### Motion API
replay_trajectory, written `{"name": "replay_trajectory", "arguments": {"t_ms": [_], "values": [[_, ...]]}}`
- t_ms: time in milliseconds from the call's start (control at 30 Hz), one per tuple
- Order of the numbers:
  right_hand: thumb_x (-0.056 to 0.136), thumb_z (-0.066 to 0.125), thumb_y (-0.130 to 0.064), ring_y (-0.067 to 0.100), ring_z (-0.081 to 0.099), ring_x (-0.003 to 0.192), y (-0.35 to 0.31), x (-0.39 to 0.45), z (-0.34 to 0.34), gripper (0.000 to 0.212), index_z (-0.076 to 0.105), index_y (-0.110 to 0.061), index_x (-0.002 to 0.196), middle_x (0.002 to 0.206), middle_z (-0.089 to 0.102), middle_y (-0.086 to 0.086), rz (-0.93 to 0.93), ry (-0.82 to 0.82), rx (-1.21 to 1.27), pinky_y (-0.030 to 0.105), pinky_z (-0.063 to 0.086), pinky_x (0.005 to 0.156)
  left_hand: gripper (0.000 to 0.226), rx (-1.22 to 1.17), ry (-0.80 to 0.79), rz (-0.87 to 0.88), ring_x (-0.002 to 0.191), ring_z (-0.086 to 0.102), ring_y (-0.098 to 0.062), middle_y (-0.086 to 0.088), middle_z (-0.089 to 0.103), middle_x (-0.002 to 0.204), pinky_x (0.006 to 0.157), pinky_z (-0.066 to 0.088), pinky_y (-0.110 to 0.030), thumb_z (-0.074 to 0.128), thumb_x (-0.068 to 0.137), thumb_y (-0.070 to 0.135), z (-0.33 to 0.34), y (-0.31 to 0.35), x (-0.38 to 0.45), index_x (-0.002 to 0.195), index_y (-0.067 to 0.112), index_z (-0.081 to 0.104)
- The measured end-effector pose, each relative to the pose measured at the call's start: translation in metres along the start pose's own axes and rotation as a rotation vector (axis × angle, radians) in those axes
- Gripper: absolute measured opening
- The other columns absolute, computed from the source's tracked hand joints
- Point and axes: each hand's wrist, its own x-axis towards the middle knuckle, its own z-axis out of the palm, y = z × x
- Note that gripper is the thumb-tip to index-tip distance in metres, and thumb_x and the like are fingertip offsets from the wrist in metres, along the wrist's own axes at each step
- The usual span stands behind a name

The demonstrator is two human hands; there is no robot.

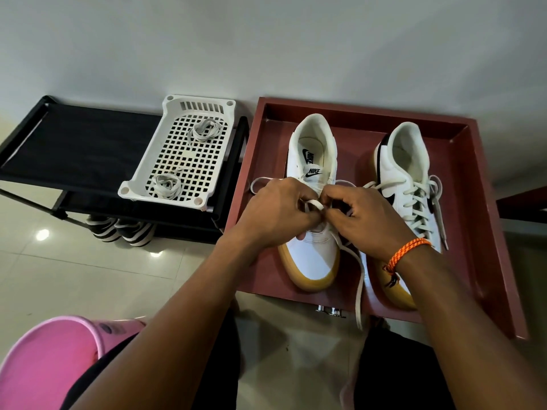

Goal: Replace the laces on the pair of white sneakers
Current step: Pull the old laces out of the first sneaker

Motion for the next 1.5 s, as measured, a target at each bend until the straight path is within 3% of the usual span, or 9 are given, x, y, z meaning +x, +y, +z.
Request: {"name": "replay_trajectory", "arguments": {"t_ms": [200,300,400,600,800,933,1133,1300,1500], "values": [[0.085,0.048,-0.039,0.012,0.060,0.068,-0.004,0.000,0.000,0.016,0.062,-0.032,0.085,0.077,0.063,-0.005,-0.003,0.003,0.013,0.043,0.054,0.066,0.018,-0.036,0.265,-0.083,0.042,0.057,-0.002,0.003,0.070,0.056,0.053,0.048,-0.035,0.073,0.093,0.020,-0.022,-0.009,0.001,0.076,0.017,0.076],[0.083,0.044,-0.046,0.011,0.059,0.069,-0.003,0.000,0.000,0.022,0.062,-0.033,0.085,0.081,0.063,-0.006,-0.003,0.006,0.016,0.042,0.055,0.066,0.018,0.046,0.291,-0.127,0.037,0.055,-0.002,0.006,0.071,0.057,0.054,0.049,-0.032,0.064,0.093,0.015,-0.023,-0.008,-0.002,0.090,0.030,0.072],[0.084,0.047,-0.042,0.011,0.059,0.069,0.000,0.001,0.000,0.016,0.061,-0.033,0.085,0.081,0.062,-0.006,-0.016,0.004,0.014,0.040,0.054,0.066,0.030,0.051,0.171,-0.084,0.038,0.060,-0.009,0.003,0.071,0.056,0.053,0.058,-0.036,0.057,0.088,0.007,-0.020,0.002,-0.004,0.098,0.032,0.069],[0.090,0.062,-0.016,0.012,0.055,0.065,0.003,0.001,0.001,0.014,0.062,-0.028,0.083,0.078,0.060,-0.002,-0.047,0.005,-0.018,0.039,0.051,0.062,0.010,0.078,-0.124,-0.087,0.041,0.067,-0.020,0.001,0.072,0.057,0.056,0.056,-0.029,0.070,0.097,0.019,-0.008,0.007,-0.005,0.096,0.027,0.075],[0.087,0.057,-0.022,0.012,0.058,0.067,0.002,0.001,0.001,0.010,0.061,-0.030,0.084,0.080,0.062,-0.004,-0.049,-0.004,0.005,0.038,0.052,0.063,0.019,0.118,0.092,-0.099,0.044,0.062,-0.006,0.012,0.067,0.053,0.057,0.056,-0.031,0.078,0.086,0.022,-0.007,0.006,-0.002,0.075,0.037,0.073],[0.089,0.061,-0.011,0.009,0.058,0.069,0.001,0.001,0.001,0.020,0.064,-0.031,0.085,0.079,0.064,-0.005,-0.048,-0.013,0.013,0.035,0.050,0.063,0.013,0.132,0.254,-0.145,0.059,0.062,-0.004,0.022,0.065,0.058,0.057,0.039,-0.023,0.082,0.082,0.028,-0.013,-0.001,0.000,0.077,0.039,0.077],[0.090,0.062,-0.014,0.006,0.055,0.068,-0.001,0.000,0.000,0.016,0.064,-0.029,0.085,0.078,0.063,-0.003,-0.067,-0.014,0.003,0.030,0.044,0.061,0.006,0.260,0.423,-0.103,0.069,0.067,-0.012,0.016,0.065,0.066,0.063,0.059,-0.036,0.078,0.083,0.031,-0.004,0.003,0.000,0.086,0.036,0.080],[0.090,0.062,-0.015,0.007,0.054,0.066,-0.001,0.000,0.000,0.016,0.064,-0.030,0.086,0.078,0.062,-0.003,-0.060,-0.016,-0.001,0.033,0.046,0.061,0.015,0.273,0.600,-0.075,0.062,0.065,-0.019,0.011,0.064,0.061,0.059,0.057,-0.039,0.063,0.082,0.034,-0.006,0.010,-0.002,0.085,0.029,0.077],[0.090,0.061,-0.014,0.008,0.055,0.068,0.002,0.000,0.001,0.016,0.063,-0.030,0.086,0.077,0.061,-0.003,-0.052,-0.010,-0.008,0.034,0.048,0.061,0.029,0.087,0.257,0.016,0.044,0.063,-0.007,0.007,0.064,0.048,0.054,0.056,-0.032,0.066,0.086,0.011,-0.018,0.000,-0.003,0.099,0.033,0.081]]}}
